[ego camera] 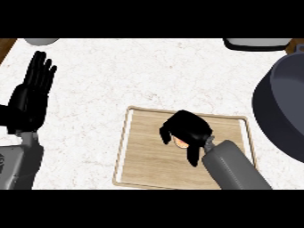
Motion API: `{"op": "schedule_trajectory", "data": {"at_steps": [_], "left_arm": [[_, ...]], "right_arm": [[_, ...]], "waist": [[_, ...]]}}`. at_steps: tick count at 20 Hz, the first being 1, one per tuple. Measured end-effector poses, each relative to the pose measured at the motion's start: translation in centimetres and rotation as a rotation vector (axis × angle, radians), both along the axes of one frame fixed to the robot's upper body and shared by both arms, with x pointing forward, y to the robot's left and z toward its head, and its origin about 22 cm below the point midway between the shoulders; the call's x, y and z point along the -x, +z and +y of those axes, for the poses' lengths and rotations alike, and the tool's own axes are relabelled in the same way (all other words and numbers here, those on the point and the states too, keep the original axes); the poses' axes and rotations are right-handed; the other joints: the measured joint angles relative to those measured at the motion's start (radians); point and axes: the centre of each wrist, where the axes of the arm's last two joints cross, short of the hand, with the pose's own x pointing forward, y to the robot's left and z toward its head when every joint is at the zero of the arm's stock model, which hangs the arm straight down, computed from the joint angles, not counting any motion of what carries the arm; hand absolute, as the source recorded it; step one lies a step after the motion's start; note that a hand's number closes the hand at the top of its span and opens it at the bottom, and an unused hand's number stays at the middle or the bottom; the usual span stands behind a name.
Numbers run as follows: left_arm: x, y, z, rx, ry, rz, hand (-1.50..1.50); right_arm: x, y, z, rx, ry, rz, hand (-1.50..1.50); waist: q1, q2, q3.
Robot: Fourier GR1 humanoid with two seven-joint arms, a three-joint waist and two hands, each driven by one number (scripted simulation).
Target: Pick the cupcake from the tray and place it in the pot
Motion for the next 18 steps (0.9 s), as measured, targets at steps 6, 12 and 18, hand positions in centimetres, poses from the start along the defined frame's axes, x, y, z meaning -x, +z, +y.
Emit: {"op": "schedule_trajectory", "data": {"at_steps": [6,12,18], "left_arm": [[0.2,0.8,-0.3,0.005,0.002,0.001,0.0],[1.1,0.6,-0.2,0.004,0.007,0.002,0.0],[1.2,0.6,0.7,0.003,0.038,0.012,0.0]], "right_arm": [[0.9,0.0,0.7,0.007,-0.009,-0.075,1.5],[3.7,1.4,0.0,-0.027,-0.097,-0.18,1.5],[13.4,0.9,1.2,-0.032,-0.128,-0.21,1.5]], "waist": [[-0.002,-0.003,-0.002],[-0.009,0.001,0.004],[-0.042,-0.008,0.004]]}}
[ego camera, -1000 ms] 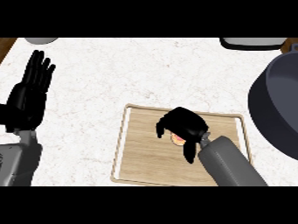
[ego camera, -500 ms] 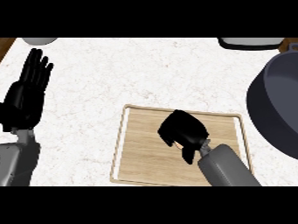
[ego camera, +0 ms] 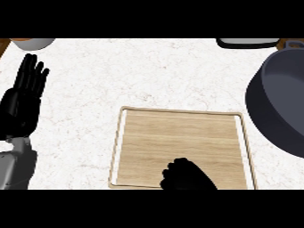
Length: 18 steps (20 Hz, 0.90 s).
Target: Pick the cupcake from the tray and place it in the pot
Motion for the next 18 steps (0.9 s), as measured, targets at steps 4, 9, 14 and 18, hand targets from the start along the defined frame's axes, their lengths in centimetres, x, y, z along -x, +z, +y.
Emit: {"op": "schedule_trajectory", "data": {"at_steps": [4,9,14,18], "left_arm": [[0.1,-0.2,0.4,0.002,0.007,0.004,0.0],[0.2,-0.1,0.3,0.0,-0.004,0.002,0.0],[-0.3,0.1,0.0,-0.003,-0.006,-0.005,0.0],[-0.6,0.2,-0.7,-0.001,-0.016,-0.011,0.0]], "right_arm": [[4.6,2.5,-0.9,-0.084,-0.12,-0.063,1.5],[7.1,6.6,-3.5,-0.183,-0.325,-0.204,1.5],[8.2,10.6,-7.0,-0.276,-0.494,-0.355,1.5],[7.3,11.2,-9.5,-0.231,-0.607,-0.462,1.5]], "waist": [[-0.005,0.004,0.005],[0.002,0.009,0.007],[0.009,0.014,0.009],[0.021,0.018,0.01]]}}
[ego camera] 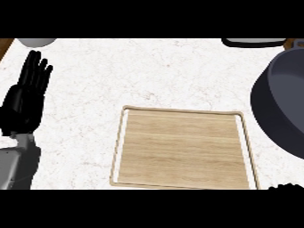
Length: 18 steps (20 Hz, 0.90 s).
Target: Pick the cupcake from the tray and place it in the pot
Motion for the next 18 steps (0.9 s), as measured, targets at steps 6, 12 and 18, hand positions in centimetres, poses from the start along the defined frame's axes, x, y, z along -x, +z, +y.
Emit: {"op": "schedule_trajectory", "data": {"at_steps": [6,12,18], "left_arm": [[-0.2,-0.1,-0.6,-0.006,-0.008,-0.009,0.0],[-0.1,-0.3,-0.3,-0.005,-0.016,-0.004,0.0],[-0.1,-0.2,-0.1,0.002,-0.029,-0.008,0.0]], "right_arm": [[-2.5,0.6,-4.6,0.071,-0.153,-0.01,1.5],[-5.1,1.5,-11.3,-0.024,-0.197,0.03,1.5],[-9.0,2.0,-19.8,-0.119,-0.204,0.041,1.5]], "waist": [[0.014,0.005,0.001],[0.017,0.004,0.001],[0.027,0.005,0.001]]}}
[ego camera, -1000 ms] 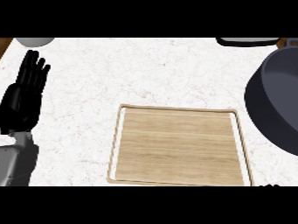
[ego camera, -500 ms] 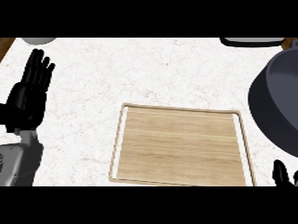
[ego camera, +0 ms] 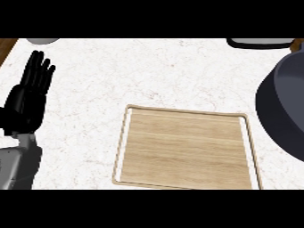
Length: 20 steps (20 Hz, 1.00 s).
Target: Pick the cupcake from the tray and place it in the pot
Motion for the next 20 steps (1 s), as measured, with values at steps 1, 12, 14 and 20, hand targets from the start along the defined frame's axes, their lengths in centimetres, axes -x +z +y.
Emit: {"op": "schedule_trajectory", "data": {"at_steps": [1,12,14,20], "left_arm": [[0.0,0.0,-0.1,-0.002,-0.002,0.002,0.0],[-0.7,0.4,-0.7,0.0,-0.012,-0.003,0.0],[-0.6,0.1,-0.4,-0.002,-0.014,-0.006,0.0],[-0.9,0.2,-0.6,-0.006,-0.023,-0.005,0.0]], "right_arm": [[-0.6,0.1,-1.4,-0.006,0.006,-0.001,1.5],[-7.2,-4.2,-9.1,0.0,0.029,0.054,1.5],[-8.1,-5.2,-9.5,0.015,0.021,0.095,1.5],[-9.6,-7.7,-10.0,-0.121,0.046,0.282,-1.5]], "waist": [[0.002,0.0,0.0],[0.012,0.002,-0.001],[0.014,0.003,0.0],[0.022,0.006,0.0]]}}
